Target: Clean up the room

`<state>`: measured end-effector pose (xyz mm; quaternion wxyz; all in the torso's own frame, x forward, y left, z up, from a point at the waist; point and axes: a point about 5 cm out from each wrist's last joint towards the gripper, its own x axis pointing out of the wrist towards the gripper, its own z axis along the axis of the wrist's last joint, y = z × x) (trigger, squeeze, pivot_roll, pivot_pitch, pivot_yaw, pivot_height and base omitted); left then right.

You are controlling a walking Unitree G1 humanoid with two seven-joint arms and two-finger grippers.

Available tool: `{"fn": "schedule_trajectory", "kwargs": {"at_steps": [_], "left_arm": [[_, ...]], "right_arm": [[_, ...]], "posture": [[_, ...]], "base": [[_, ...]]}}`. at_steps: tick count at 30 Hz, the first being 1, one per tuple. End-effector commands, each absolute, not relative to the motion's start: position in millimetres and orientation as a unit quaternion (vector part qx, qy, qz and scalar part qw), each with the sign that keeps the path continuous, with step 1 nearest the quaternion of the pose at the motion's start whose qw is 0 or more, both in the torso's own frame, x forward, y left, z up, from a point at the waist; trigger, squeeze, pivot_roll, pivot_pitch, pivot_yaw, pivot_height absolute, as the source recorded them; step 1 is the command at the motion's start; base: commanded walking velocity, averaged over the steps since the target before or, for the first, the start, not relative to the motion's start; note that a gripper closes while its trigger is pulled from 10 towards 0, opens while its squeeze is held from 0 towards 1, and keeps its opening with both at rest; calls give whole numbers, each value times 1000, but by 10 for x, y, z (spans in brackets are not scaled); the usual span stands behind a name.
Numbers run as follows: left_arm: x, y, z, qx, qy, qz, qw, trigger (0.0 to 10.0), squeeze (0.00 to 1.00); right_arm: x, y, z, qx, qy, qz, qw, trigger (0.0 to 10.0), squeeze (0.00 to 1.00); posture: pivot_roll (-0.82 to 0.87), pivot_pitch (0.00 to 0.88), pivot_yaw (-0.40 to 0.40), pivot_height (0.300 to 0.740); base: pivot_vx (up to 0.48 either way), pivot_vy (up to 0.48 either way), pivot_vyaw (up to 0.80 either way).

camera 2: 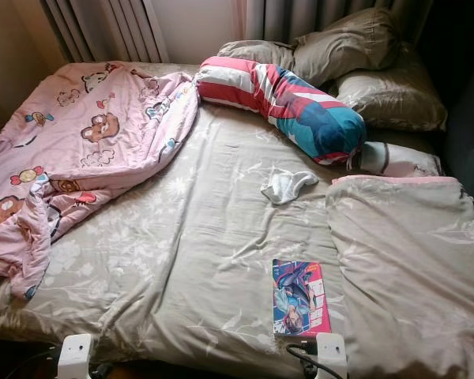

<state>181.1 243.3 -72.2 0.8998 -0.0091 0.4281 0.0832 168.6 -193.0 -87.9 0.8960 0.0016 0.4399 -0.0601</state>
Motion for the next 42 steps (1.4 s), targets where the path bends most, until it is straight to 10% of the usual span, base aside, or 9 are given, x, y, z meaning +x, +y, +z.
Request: {"fn": "schedule_trajectory", "kwargs": {"at_steps": [1, 42], "left_arm": [[1741, 2453, -754, -14, 442, 90, 892, 10000, 0], [1682, 2465, -777, -6, 447, 93, 890, 10000, 0]], "right_arm": [[1600, -1909, -923, 6, 456, -60, 888, 10000, 0], [1528, -1992, -948, 6, 475, -63, 878, 10000, 0]], "posture": [[-67, 166, 27, 740], [-58, 171, 24, 740]], "base": [[0, 0, 0], [-148, 0, 0]]}}
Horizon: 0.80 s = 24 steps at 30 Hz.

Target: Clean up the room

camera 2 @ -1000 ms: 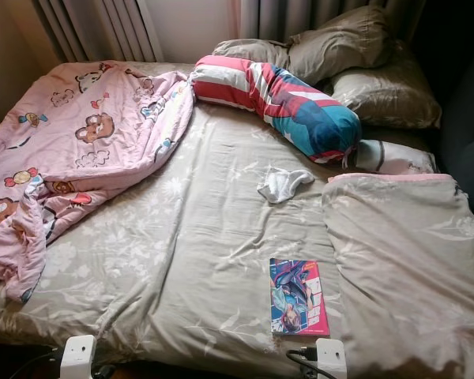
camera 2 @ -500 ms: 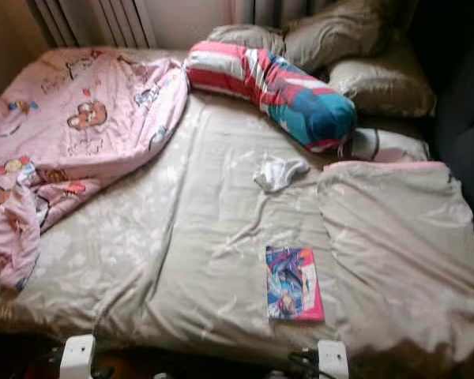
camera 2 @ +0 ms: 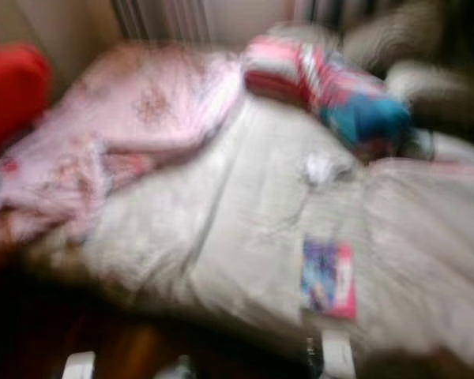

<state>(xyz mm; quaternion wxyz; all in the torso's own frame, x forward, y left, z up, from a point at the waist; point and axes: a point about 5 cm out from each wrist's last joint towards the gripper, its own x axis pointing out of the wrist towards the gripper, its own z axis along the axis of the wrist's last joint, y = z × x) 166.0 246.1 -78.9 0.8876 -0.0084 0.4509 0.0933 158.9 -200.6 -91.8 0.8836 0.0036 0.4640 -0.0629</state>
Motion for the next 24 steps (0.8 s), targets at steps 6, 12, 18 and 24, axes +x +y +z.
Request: {"fn": "schedule_trajectory", "kwargs": {"at_steps": [6, 12, 18, 24], "left_arm": [[1692, 2457, -775, -7, 445, 92, 891, 10000, 0], [1690, 2453, -777, -7, 446, 91, 890, 10000, 0], [1688, 2436, -783, -7, 448, 86, 890, 10000, 0], [1688, 2413, -789, -8, 448, 81, 890, 10000, 0]], "right_arm": [[1501, -2002, -955, 4, 476, -65, 877, 10000, 0], [1476, -1997, -965, 11, 478, -70, 876, 10000, 0], [1443, -1998, -977, 21, 479, -82, 874, 10000, 0], [1409, -2023, -986, 28, 481, -95, 871, 10000, 0]], "posture": [[-57, 168, 25, 740], [-57, 165, 27, 740], [-57, 147, 30, 740], [-56, 139, 30, 740]], "base": [[0, 0, 0], [0, 0, 0], [0, 99, 0], [0, 299, 0]]}}
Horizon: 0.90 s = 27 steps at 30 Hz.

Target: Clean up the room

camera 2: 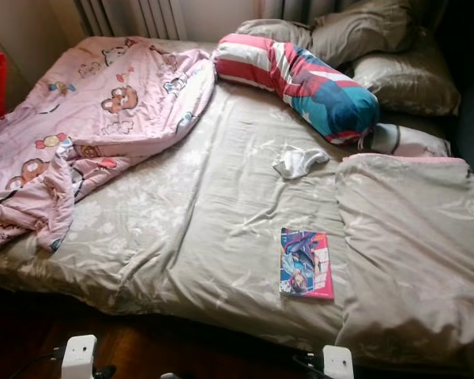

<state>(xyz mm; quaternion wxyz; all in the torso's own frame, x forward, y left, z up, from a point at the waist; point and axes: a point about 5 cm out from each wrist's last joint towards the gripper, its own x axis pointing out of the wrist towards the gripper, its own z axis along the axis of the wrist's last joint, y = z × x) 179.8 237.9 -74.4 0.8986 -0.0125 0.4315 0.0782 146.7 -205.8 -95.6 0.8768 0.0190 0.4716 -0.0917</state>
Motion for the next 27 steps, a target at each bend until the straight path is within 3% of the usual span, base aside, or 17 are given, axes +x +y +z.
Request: {"fn": "schedule_trajectory", "kwargs": {"at_steps": [1, 27], "left_arm": [[1688, 2413, -789, -8, 448, 81, 890, 10000, 0], [1706, 2390, -788, -12, 449, 78, 890, 10000, 0]], "right_arm": [[1409, -2023, -986, 28, 481, -95, 871, 10000, 0], [1435, -2048, -974, 31, 481, -89, 872, 10000, 0]], "posture": [[-56, 139, 30, 740], [-52, 156, 32, 740]], "base": [[0, 296, 0], [0, 450, 0]]}}
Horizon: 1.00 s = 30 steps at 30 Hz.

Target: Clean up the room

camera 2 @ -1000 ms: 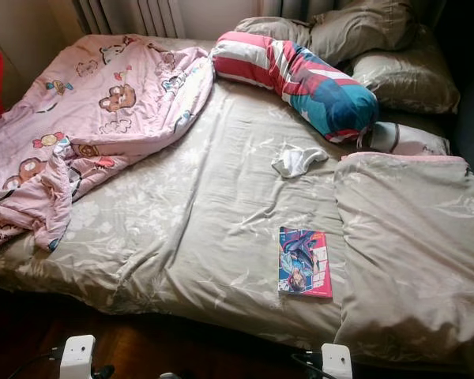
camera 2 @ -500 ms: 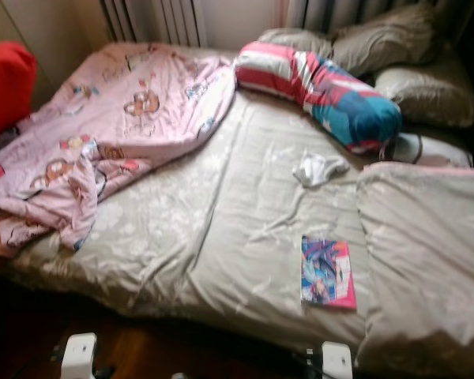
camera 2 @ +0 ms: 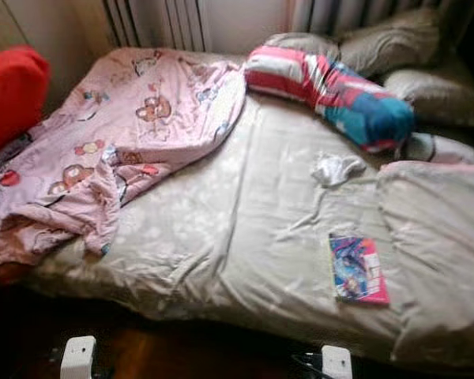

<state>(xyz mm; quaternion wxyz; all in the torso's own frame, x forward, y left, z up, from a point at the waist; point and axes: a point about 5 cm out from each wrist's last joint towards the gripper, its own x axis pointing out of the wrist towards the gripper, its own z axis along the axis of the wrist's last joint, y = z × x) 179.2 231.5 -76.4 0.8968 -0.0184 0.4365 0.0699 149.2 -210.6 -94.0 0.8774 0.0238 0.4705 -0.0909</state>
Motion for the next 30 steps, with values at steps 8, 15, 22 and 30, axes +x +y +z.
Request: {"fn": "schedule_trajectory", "kwargs": {"at_steps": [8, 15, 22, 30], "left_arm": [[1687, 2412, -790, -13, 450, 79, 889, 10000, 0], [1694, 2393, -792, -15, 450, 77, 890, 10000, 0], [1693, 2385, -795, -16, 450, 77, 890, 10000, 0], [1676, 2405, -797, -16, 452, 79, 888, 10000, 0]], "right_arm": [[1468, -1984, -972, 33, 479, -83, 873, 10000, 0], [1451, -1997, -981, 23, 489, -79, 868, 10000, 0], [1444, -1995, -984, 26, 490, -79, 868, 10000, 0], [1425, -1996, -990, 23, 492, -75, 867, 10000, 0]], "posture": [[-52, 164, 34, 740], [-56, 170, 36, 740], [-53, 166, 33, 740], [-51, 166, 33, 740]], "base": [[0, 480, 0], [0, 480, 0], [0, 480, 0], [0, 480, 0]]}}
